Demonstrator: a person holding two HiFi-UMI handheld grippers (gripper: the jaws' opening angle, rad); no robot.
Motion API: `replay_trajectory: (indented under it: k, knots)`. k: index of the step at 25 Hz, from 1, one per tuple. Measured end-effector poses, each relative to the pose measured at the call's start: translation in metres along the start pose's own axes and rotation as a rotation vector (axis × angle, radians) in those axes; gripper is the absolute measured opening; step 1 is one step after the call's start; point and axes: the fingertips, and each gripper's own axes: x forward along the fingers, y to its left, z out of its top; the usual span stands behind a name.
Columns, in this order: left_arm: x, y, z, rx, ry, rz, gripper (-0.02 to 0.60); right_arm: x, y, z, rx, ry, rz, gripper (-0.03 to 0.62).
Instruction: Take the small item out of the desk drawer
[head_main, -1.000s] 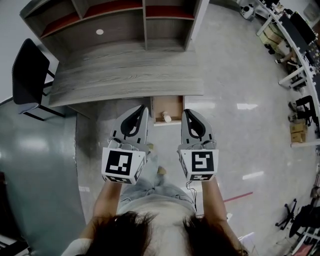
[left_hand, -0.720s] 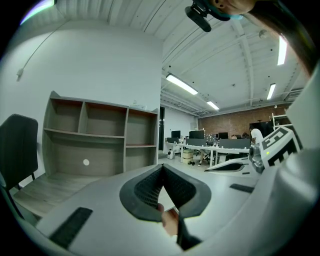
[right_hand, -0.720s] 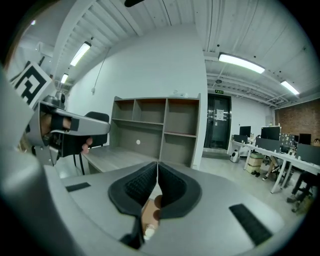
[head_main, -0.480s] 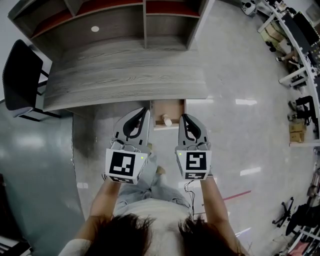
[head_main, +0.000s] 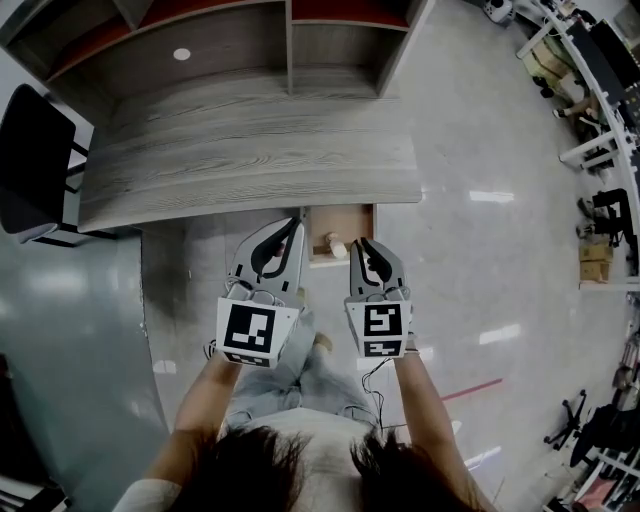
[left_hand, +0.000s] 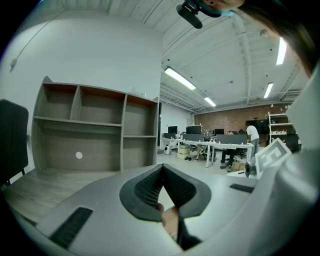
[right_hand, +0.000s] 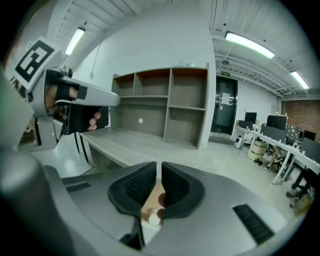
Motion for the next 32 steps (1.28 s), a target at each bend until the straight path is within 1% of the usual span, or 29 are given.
replay_trajectory:
  k: [5,15,25,32]
  knots:
    - [0.013,0.009,-0.021,-0.001,0.015,-0.018,0.012,0.021,0.005,-0.024,0.004,0.059,0.01,0.031]
    - [0.041,0.013,-0.067,-0.008,0.051,-0.053,0.012,0.056,0.003,-0.067,0.021,0.147,0.016,0.037]
    - [0.063,0.027,-0.108,-0.037,0.093,-0.045,0.012,0.091,0.005,-0.102,0.031,0.219,0.05,0.098]
    - [0.077,0.031,-0.13,-0.046,0.1,-0.052,0.012,0.108,0.01,-0.132,0.027,0.289,0.084,0.136]
